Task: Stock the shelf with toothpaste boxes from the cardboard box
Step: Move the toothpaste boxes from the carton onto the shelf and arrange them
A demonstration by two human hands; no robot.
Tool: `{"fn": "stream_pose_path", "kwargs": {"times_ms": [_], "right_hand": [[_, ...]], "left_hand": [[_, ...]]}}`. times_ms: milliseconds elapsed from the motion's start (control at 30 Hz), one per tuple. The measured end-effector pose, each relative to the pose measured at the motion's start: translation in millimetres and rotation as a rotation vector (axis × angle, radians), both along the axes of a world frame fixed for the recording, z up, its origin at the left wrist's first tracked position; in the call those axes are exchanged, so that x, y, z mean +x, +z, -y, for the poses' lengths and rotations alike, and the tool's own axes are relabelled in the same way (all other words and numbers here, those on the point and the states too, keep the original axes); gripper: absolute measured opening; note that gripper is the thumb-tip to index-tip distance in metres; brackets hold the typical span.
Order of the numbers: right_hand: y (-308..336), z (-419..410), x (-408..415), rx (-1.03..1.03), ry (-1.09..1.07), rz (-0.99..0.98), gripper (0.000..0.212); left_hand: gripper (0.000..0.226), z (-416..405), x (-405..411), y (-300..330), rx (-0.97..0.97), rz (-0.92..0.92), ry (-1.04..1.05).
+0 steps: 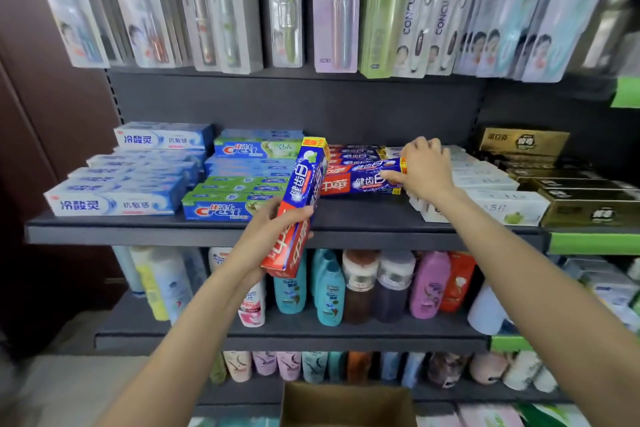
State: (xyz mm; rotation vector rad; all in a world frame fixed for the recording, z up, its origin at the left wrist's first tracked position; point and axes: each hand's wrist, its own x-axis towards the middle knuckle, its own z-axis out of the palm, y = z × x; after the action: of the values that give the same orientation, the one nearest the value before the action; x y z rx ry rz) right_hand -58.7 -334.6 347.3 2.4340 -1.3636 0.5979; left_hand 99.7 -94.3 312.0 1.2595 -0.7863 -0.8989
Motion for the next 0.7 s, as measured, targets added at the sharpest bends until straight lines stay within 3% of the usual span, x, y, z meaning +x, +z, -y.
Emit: {"fn": "stream_pose_path", "kwargs": {"times_ms": [133,267,367,433,467,567,633,700], "right_hand": [[-5.2,13.6,2.3,-0.022,0.018,-0.212,0.069],[-9.6,13.7,4.3,-0.073,0.033,-0.223,0.055],[-7.0,-1.6,-1.0,-0.099,0.25,0.125,0.041],[-0.2,-19.5,-6.5,-0.134,0.485,0.314,0.051],[4.9,-28.8,-8.8,-0.16,0.598,0.275,0.062],[15.1,-47.9,-8.8,-0.174,0.812,-0.103,0.087],[17.6,-51.5,-7.0,-0.097,0.834,-0.242,0.088],[20.7,-50.6,-9.3,0.077,0.808,-0.22,0.074]], "left_hand": [[0.036,4.9,-4.2,2.8,0.047,0.136,0.017],[0.04,12.4,-7.9,6.2,0.028,0.145,0.025],[0.044,22.7,-6.6,7.5,0.031,0.256,0.038],[0.041,30.7,-2.7,13.9,0.099,0.304,-0.015],[0.036,34.8,-0.6,18.9,0.144,0.314,-0.075],[0.029,47.5,3.3,33.6,0.267,0.485,-0.289],[0.044,55.5,2.6,39.8,0.327,0.664,-0.368],[0.051,60.4,2.9,44.5,0.332,0.751,-0.357]]}}
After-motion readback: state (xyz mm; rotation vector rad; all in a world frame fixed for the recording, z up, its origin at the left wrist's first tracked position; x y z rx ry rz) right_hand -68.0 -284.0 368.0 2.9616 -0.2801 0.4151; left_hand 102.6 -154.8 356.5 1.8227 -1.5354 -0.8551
